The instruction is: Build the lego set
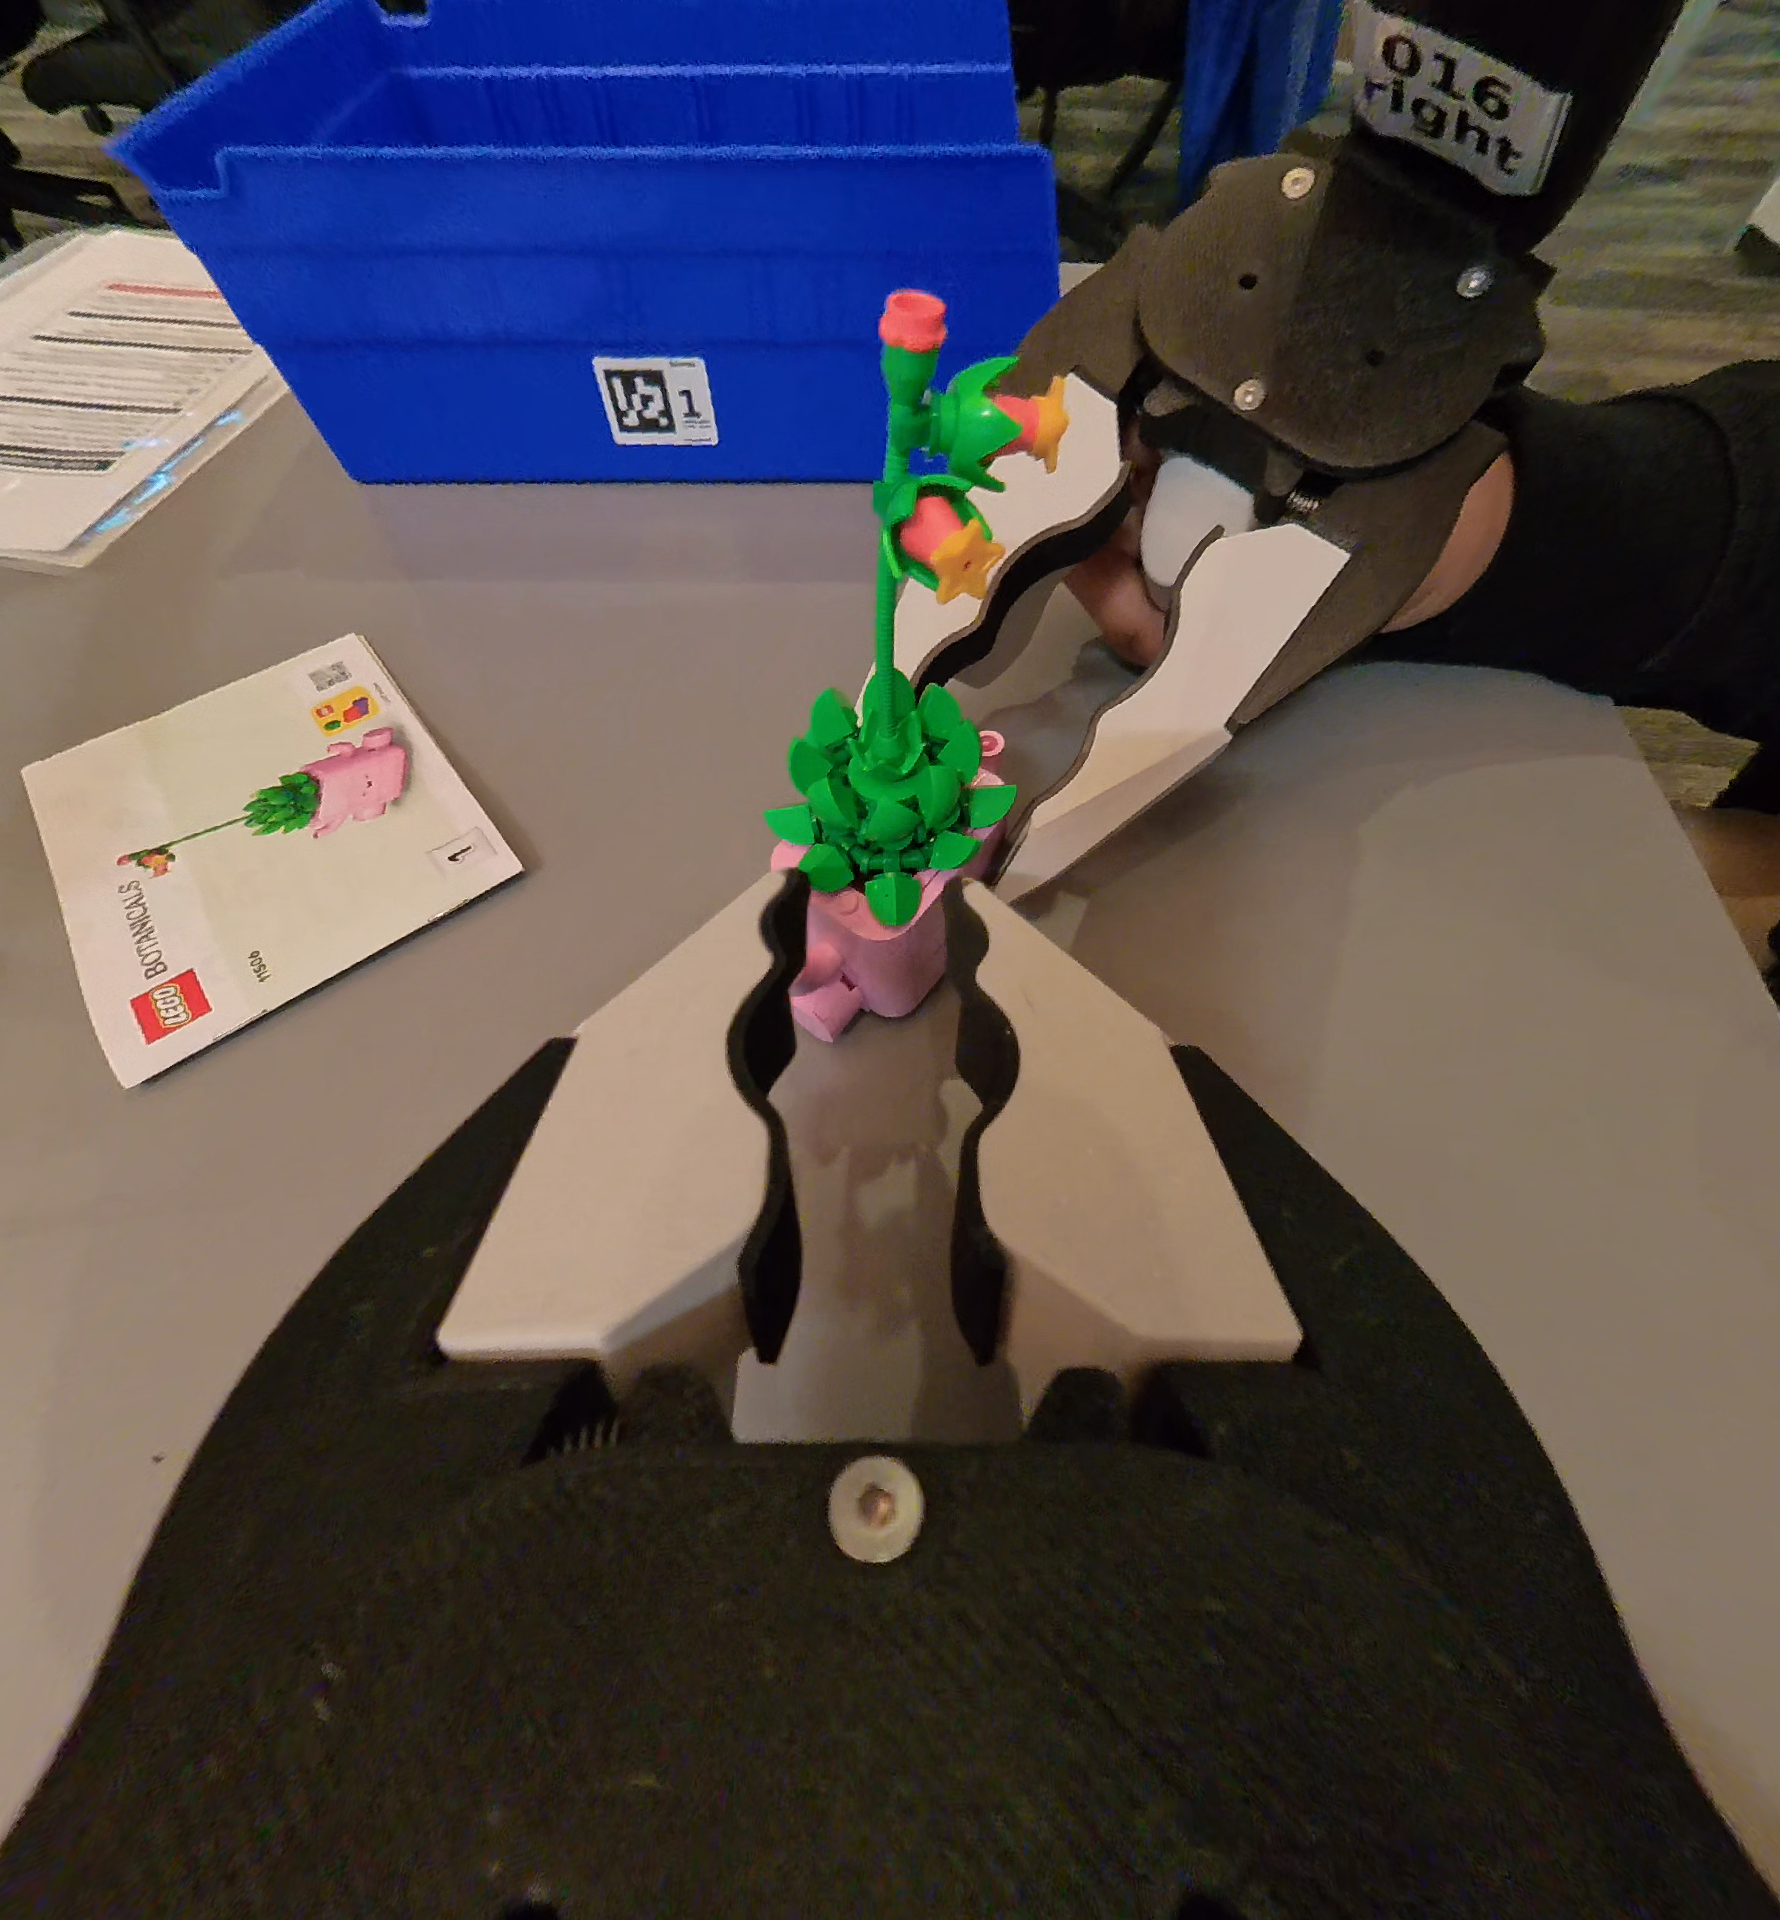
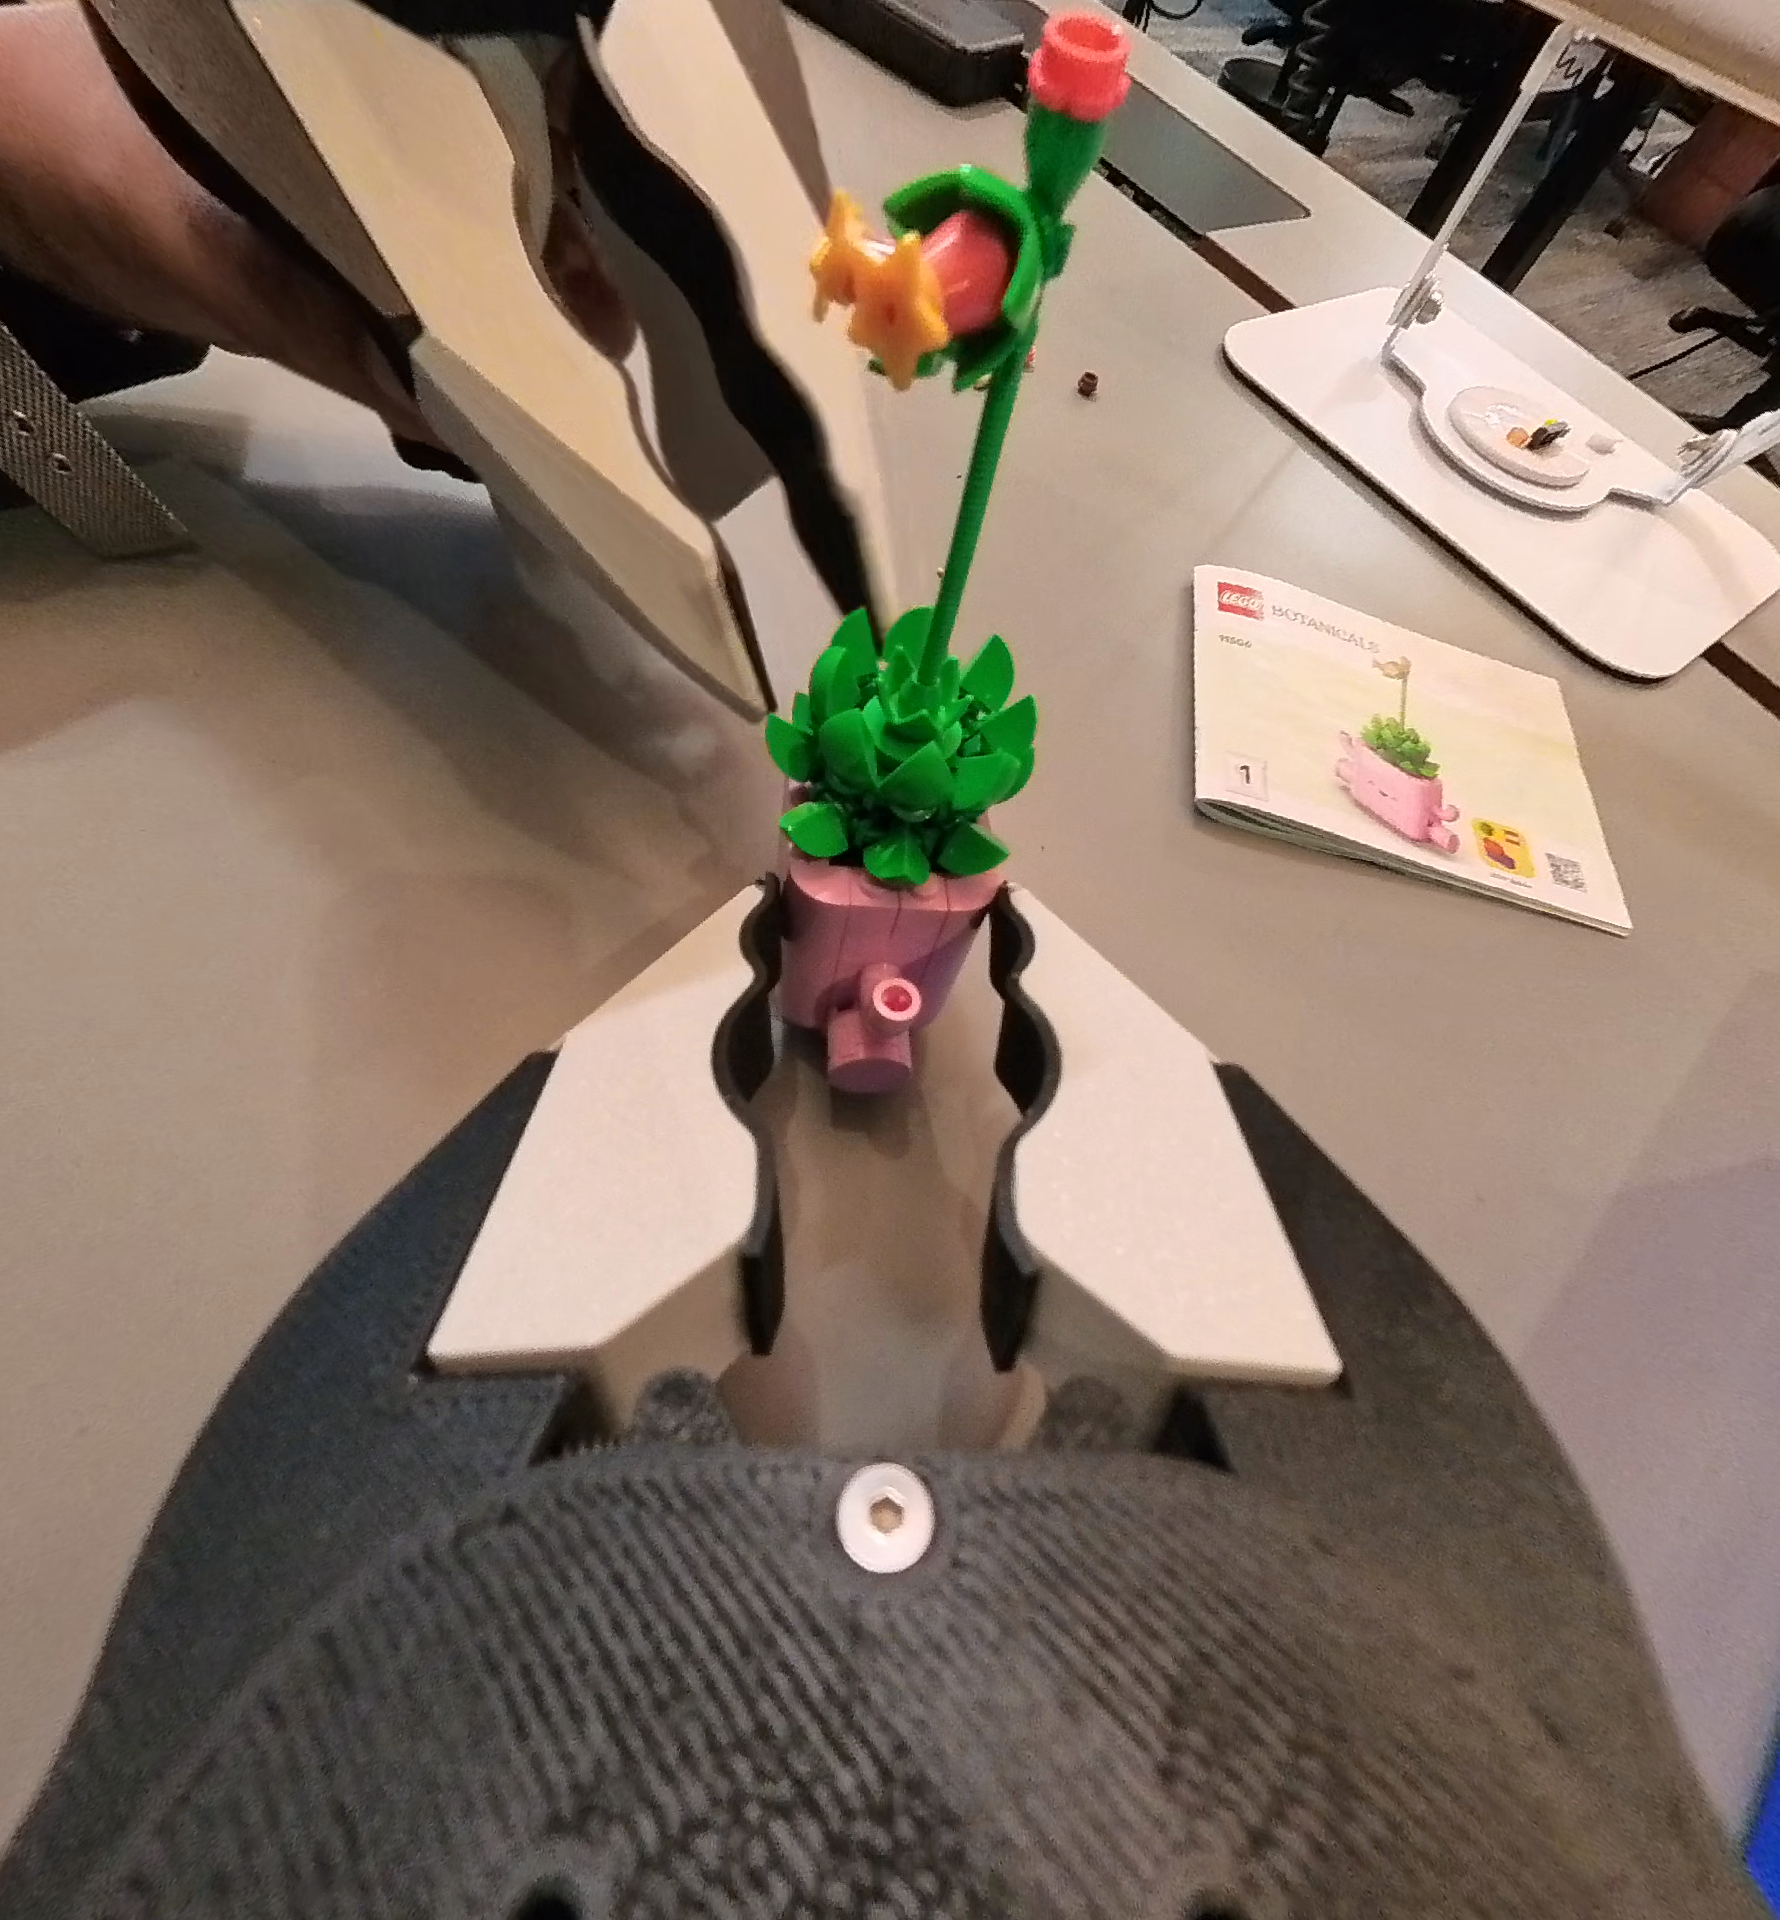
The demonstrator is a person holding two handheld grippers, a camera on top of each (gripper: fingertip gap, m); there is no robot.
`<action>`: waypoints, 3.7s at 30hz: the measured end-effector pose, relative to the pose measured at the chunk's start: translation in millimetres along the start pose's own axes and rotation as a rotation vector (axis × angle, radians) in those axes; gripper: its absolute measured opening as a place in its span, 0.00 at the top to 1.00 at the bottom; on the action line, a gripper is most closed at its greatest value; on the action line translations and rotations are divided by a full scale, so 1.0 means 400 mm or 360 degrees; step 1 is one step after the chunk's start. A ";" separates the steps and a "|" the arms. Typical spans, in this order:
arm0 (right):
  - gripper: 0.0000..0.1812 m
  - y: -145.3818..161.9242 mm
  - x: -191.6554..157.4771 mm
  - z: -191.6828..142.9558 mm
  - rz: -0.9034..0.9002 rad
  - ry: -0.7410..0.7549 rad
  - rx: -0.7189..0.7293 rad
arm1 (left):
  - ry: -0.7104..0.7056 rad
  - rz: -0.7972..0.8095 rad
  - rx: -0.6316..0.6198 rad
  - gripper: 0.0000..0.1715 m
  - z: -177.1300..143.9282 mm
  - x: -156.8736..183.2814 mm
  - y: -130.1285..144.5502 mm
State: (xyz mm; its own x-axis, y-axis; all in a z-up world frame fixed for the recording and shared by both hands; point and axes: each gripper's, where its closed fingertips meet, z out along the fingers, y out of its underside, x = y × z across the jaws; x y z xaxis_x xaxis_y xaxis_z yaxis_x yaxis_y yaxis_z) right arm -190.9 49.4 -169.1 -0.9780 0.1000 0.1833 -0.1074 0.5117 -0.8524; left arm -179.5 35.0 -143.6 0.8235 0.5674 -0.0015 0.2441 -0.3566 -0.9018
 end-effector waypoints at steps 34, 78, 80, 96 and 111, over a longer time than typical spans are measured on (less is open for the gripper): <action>0.79 0.002 0.003 0.003 0.0002 0.0003 -0.0010 | 0.0078 -0.0006 -0.0078 0.98 0.006 0.019 0.019; 0.79 0.008 -0.030 -0.008 0.0022 -0.0263 -0.0010 | 0.0048 0.0185 -0.0109 0.60 0.042 0.051 0.025; 0.79 0.007 -0.032 -0.009 0.0020 -0.0273 -0.0006 | 0.0085 0.0172 -0.0118 0.65 0.046 0.059 0.028; 0.79 0.011 -0.043 -0.018 0.0032 -0.0343 -0.0005 | 0.0113 0.0118 -0.0023 0.78 0.027 0.056 0.002; 0.79 0.011 -0.044 -0.017 0.0018 -0.0338 -0.0004 | 0.0127 0.0102 -0.0029 0.78 0.024 0.053 0.006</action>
State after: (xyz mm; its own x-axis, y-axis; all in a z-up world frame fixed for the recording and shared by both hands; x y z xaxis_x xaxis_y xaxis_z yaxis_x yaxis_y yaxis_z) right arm -173.1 55.8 -172.7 -0.9949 -0.0763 0.0657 -0.0957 0.5139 -0.8525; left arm -166.4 53.5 -149.9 0.8758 0.4820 -0.0240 0.1979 -0.4041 -0.8930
